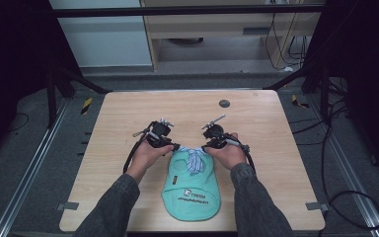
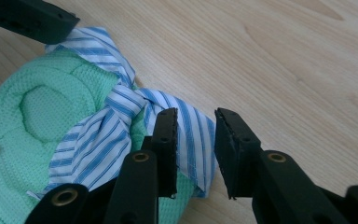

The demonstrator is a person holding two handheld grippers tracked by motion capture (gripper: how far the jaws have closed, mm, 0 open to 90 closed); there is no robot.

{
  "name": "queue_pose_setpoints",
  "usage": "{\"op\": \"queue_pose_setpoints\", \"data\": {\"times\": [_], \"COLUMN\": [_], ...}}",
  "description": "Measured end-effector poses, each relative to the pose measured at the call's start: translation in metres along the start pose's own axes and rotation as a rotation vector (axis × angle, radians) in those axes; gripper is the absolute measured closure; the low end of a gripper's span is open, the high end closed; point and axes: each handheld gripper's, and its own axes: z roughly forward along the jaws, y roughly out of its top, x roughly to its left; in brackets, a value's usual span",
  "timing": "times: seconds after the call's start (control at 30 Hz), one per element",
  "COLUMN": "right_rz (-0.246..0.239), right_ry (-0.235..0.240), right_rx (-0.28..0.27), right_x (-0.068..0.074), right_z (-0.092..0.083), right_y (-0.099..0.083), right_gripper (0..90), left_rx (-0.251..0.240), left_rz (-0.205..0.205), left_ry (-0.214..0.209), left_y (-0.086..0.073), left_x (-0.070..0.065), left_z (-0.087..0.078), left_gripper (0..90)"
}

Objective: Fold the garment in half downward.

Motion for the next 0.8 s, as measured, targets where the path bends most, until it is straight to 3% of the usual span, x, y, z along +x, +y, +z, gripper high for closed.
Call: {"op": "queue_pose_setpoints", "data": {"times": [0.23, 0.47, 0.6, 0.8], "right_rz": [0.003, 0.013, 0.009, 0.025], "right_ry": [0.014, 0.008, 0.009, 0.009], "right_rx": [0.003, 0.023, 0.035, 0.057], "right_x": [0.001, -0.001, 0.000, 0.000], "right_z": [0.007, 0.010, 0.011, 0.016], "right_y": [-0.004, -0.004, -0.005, -0.006], "right_gripper": [70.1, 61.2, 58.5, 55.6], "left_rx": [0.015, 0.043, 0.048, 0.055], "left_rz": [-0.002, 0.010, 0.034, 0.037], "left_ry": [-0.008, -0.019, -0.011, -0.004], "left_y": [-0.002, -0.008, -0.009, -0.010], "left_x": [-0.001, -0.006, -0.010, -0.012], "left_z": [0.009, 0.016, 0.016, 0.017], "left_gripper": [50.3, 52.0, 51.7, 53.0]}}
